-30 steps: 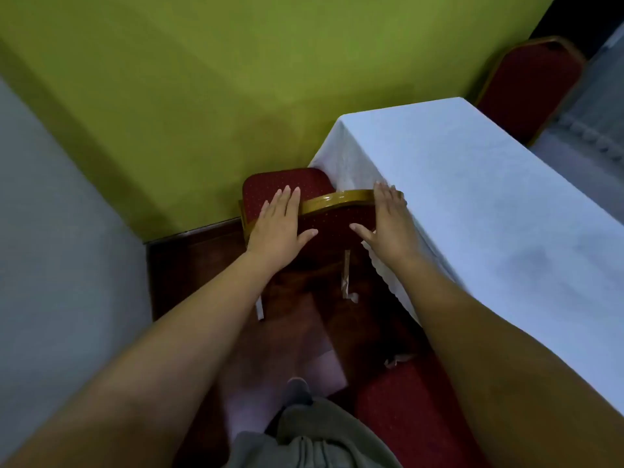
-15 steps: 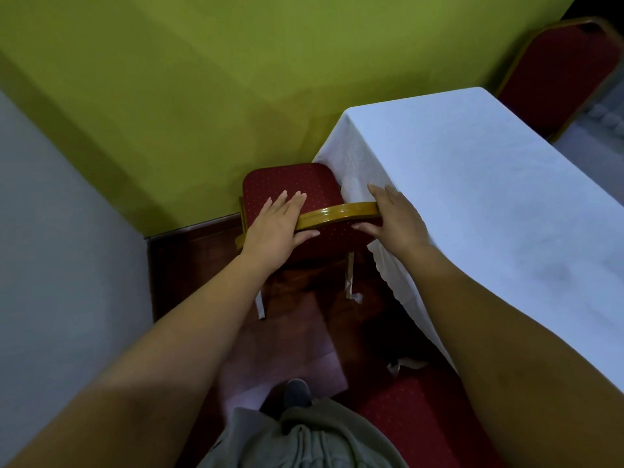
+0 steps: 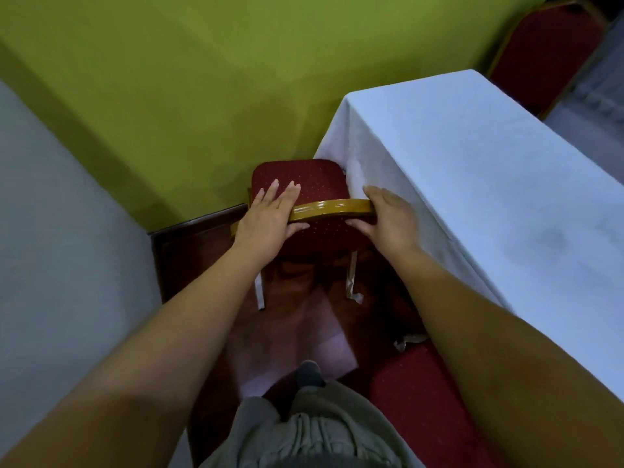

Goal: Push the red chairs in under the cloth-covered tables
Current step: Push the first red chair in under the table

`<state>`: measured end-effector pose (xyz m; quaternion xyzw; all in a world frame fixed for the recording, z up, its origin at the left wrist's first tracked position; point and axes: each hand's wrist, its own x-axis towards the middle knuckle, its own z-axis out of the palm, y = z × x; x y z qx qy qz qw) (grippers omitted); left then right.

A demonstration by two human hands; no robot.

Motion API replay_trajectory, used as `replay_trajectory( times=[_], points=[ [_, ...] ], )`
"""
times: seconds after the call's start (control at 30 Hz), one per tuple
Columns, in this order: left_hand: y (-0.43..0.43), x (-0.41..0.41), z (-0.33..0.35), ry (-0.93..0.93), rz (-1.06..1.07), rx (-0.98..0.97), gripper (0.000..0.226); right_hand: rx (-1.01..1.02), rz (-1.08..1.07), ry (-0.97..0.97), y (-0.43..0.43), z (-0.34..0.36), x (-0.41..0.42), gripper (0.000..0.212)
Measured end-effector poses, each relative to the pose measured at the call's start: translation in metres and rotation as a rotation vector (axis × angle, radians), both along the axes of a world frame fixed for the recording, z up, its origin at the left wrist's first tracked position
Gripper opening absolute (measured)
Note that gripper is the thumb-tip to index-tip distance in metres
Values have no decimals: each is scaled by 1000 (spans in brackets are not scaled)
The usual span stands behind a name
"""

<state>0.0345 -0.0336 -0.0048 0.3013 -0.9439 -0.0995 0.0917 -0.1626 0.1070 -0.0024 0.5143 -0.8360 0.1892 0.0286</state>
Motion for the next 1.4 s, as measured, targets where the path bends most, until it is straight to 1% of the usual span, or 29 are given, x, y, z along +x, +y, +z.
replay_trajectory(
  times=[0.1, 0.2, 0.3, 0.4, 0.57, 0.67, 0.73, 0.83, 0.93, 1.17, 1.3, 1.4],
  points=[
    [-2, 28, 1, -25, -29, 12, 79, -27, 8, 11, 10, -5, 32, 70],
    [-5, 58, -1, -7, -80, 11, 79, -73, 41, 40, 18, -9, 61, 64],
    [-13, 83, -3, -11, -121, 19, 79, -109, 140, 81, 24, -13, 79, 62],
    [-18, 101, -5, -16, -143, 28, 79, -72, 253, 160, 27, -14, 82, 68],
    [-12, 109, -5, -15, -81, 79, 85, 86, 277, 221, 24, -7, 76, 85],
    [0, 113, -8, -29, 4, 88, 92, 99, 276, 166, 21, -9, 76, 89],
    [12, 116, -12, 24, 56, 112, 88, 68, 262, 112, 21, -12, 78, 90],
    [22, 111, -17, 105, 135, 167, 84, 50, 249, 97, 21, -15, 79, 90],
    [20, 103, -19, 139, 190, 167, 80, 48, 238, 87, 19, -17, 78, 92],
    [-1, 90, -19, 138, 182, 157, 80, 54, 228, 55, 3, -13, 69, 91],
    [-17, 86, -16, 112, 168, 178, 80, 77, 266, 57, -9, -10, 66, 86],
    [-21, 89, -15, 107, 155, 209, 77, 43, 262, 66, -10, -11, 69, 82]
  ],
)
